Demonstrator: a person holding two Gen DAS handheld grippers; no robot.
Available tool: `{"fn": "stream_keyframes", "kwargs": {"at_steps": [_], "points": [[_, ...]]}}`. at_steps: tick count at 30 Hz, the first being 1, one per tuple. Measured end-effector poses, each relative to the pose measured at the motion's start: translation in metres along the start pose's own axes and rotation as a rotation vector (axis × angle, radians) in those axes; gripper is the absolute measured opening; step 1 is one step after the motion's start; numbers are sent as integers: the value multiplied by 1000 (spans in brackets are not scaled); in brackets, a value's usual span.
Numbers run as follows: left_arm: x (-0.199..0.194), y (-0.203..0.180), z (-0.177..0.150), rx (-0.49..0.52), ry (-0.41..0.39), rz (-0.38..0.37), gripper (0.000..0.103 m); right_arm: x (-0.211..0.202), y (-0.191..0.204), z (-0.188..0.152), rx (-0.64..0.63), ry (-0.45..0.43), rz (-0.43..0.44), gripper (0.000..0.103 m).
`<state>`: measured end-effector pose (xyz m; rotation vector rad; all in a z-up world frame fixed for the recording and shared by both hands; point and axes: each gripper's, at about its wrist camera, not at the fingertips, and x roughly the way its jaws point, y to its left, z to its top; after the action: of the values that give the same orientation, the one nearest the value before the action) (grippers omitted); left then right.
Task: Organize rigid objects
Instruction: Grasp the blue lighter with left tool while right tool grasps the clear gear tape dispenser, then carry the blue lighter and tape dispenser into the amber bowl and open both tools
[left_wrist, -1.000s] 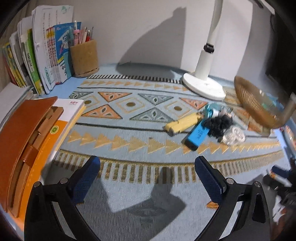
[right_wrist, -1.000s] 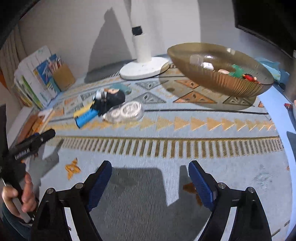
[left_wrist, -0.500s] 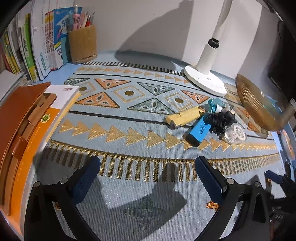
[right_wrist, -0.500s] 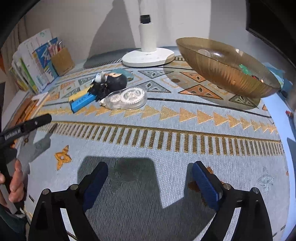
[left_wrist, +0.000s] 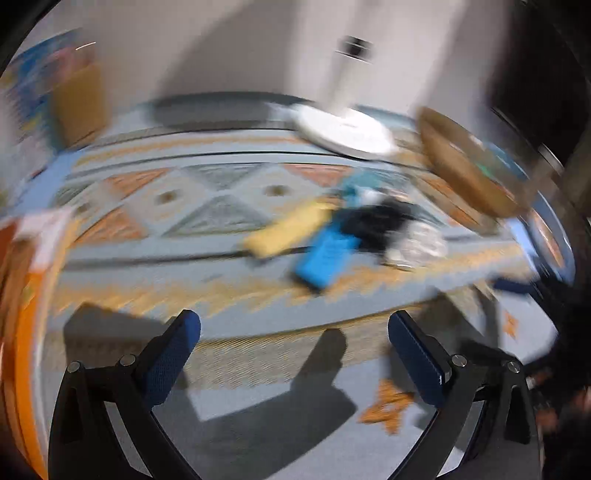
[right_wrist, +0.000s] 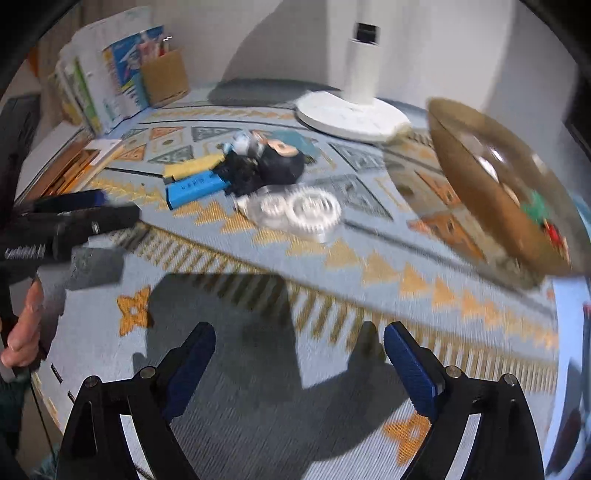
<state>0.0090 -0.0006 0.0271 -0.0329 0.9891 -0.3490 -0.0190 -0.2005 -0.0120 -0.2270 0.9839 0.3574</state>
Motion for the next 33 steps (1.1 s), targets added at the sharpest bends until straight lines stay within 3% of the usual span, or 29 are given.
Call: {"fn": "stream_keyframes", "kwargs": {"at_steps": [2,7,11,17,20,22,24,29,33], "points": [[5,-8,11,56,-19,29,100,6,-3,12,-50,2,1,91],[27,-18,27,160,43,-27,61,17,-9,40,-117,-31,62,82],[41,-20,27,199,61,-25,58,34,-13,54,-164,-34,67,75],[45,-25,28,232,41,-44,58,49,-11,65,-208,-43,119,74],[47,-30,28,264,29,-13,49,52,-5,68,-241,-57,128,73],[46,-31,27,281,19,12,35,52,-6,67,-236,-57,136,72],[42,-31,24,289,16,2,21,50,-5,63,-238,-69,122,72],[26,-28,5,254,17,-3,21,30,4,37,-239,-88,47,72],[8,-23,-16,195,15,-37,21,11,-5,8,-96,-49,-2,72]]}}
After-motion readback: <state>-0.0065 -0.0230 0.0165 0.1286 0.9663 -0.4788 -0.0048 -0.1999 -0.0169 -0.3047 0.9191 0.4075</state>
